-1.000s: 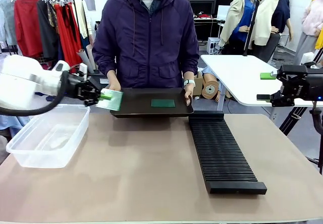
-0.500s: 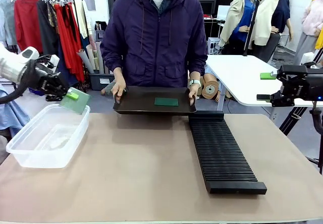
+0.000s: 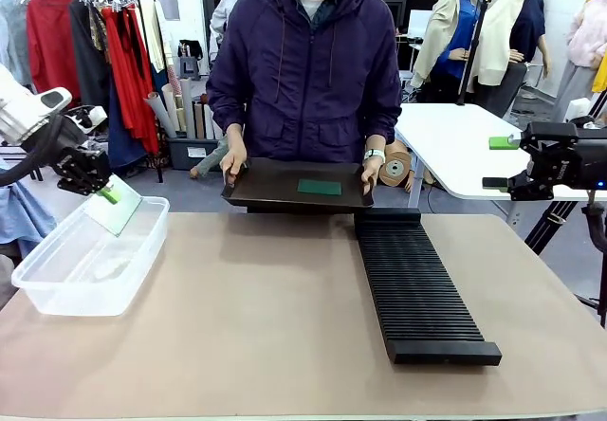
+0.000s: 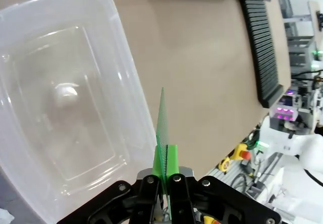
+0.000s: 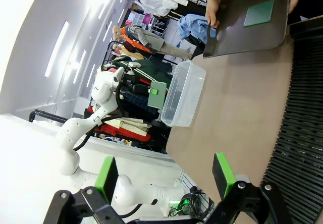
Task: Sort PCBs into racks and boxes based on the side picked up.
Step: If the short side of the Blank PCB is picked up, insert it into the PCB Rack ; if the long side is picked up, place it in the Organizing box.
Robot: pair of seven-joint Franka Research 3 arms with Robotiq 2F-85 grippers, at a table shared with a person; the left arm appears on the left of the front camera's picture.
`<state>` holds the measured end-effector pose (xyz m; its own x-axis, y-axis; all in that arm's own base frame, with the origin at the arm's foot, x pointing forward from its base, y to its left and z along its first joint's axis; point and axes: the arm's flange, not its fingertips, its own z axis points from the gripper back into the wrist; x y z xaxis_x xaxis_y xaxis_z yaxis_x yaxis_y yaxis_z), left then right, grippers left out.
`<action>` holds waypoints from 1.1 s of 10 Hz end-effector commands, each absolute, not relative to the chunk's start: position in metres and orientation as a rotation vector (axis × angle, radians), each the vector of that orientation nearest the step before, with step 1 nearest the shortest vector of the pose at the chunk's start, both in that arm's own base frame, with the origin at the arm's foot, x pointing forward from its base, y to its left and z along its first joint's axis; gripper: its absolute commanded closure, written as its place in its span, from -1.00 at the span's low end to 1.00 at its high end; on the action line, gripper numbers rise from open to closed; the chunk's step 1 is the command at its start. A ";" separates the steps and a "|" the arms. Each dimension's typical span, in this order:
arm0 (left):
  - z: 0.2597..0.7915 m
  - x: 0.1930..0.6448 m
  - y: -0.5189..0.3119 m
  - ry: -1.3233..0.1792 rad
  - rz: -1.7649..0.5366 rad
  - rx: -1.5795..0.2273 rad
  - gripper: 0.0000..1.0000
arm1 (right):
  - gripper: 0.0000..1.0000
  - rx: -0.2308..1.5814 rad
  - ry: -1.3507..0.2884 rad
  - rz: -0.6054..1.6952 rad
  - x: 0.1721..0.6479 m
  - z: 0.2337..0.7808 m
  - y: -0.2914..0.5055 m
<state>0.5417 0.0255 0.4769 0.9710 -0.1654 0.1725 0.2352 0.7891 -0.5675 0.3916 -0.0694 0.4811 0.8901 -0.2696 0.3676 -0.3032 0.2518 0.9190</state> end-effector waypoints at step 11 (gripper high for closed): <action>0.378 0.592 0.016 -0.002 -0.143 -0.436 1.00 | -1.00 1.350 -0.523 0.023 0.393 0.484 -0.068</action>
